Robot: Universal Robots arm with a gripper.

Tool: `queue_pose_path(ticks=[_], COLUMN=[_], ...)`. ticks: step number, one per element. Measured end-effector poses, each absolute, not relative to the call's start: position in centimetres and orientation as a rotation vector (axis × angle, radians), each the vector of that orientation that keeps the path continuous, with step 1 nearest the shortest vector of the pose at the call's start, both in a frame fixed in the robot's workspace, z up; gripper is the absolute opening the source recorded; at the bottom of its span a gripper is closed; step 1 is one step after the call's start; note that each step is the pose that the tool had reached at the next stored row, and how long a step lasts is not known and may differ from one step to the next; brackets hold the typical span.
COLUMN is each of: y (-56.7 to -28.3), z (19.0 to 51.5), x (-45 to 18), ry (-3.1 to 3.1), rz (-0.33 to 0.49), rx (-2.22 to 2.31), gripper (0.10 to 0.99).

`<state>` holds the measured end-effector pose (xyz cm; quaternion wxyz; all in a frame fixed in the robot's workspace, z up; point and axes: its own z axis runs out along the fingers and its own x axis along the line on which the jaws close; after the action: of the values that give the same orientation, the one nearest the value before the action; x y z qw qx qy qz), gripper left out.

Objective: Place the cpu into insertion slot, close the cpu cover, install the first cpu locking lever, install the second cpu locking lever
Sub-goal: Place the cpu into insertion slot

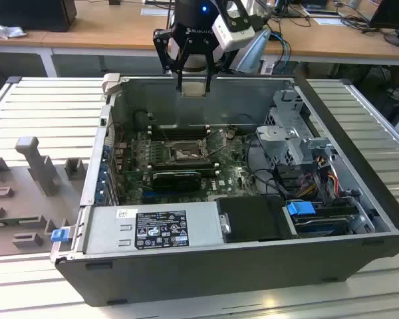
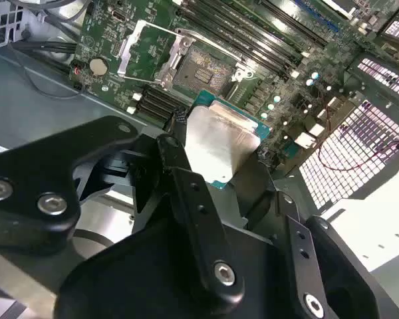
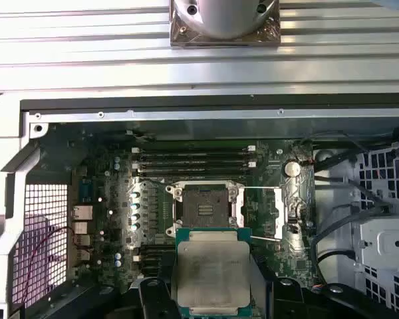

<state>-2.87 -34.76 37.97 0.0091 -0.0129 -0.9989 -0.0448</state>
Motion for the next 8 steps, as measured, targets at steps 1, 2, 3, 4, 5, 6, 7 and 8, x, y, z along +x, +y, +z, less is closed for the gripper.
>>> queue_pose_path(ticks=[1, 2, 3, 4, 5, 6, 7, 8], y=[-34.75, -34.75, -34.75, -34.75, -34.75, -34.75, -34.75, -34.76], z=[37.97, 37.97, 37.97, 37.97, 37.96, 37.97, 37.97, 37.97], x=[-2.86, -2.87, -2.87, -2.87, -2.87, -2.87, -2.87, -2.87], ry=[-3.12, -3.12, -3.12, -3.12, -3.12, -3.12, -3.12, -3.12], rz=[-0.14, -0.14, -0.14, -0.14, -0.14, -0.14, -0.14, -0.14], rx=[-0.053, -0.066, -0.072, -0.076, -0.078, -0.082, -0.084, -0.086], gripper=[0.529, 0.529, 0.529, 0.529, 0.529, 0.529, 0.529, 0.529])
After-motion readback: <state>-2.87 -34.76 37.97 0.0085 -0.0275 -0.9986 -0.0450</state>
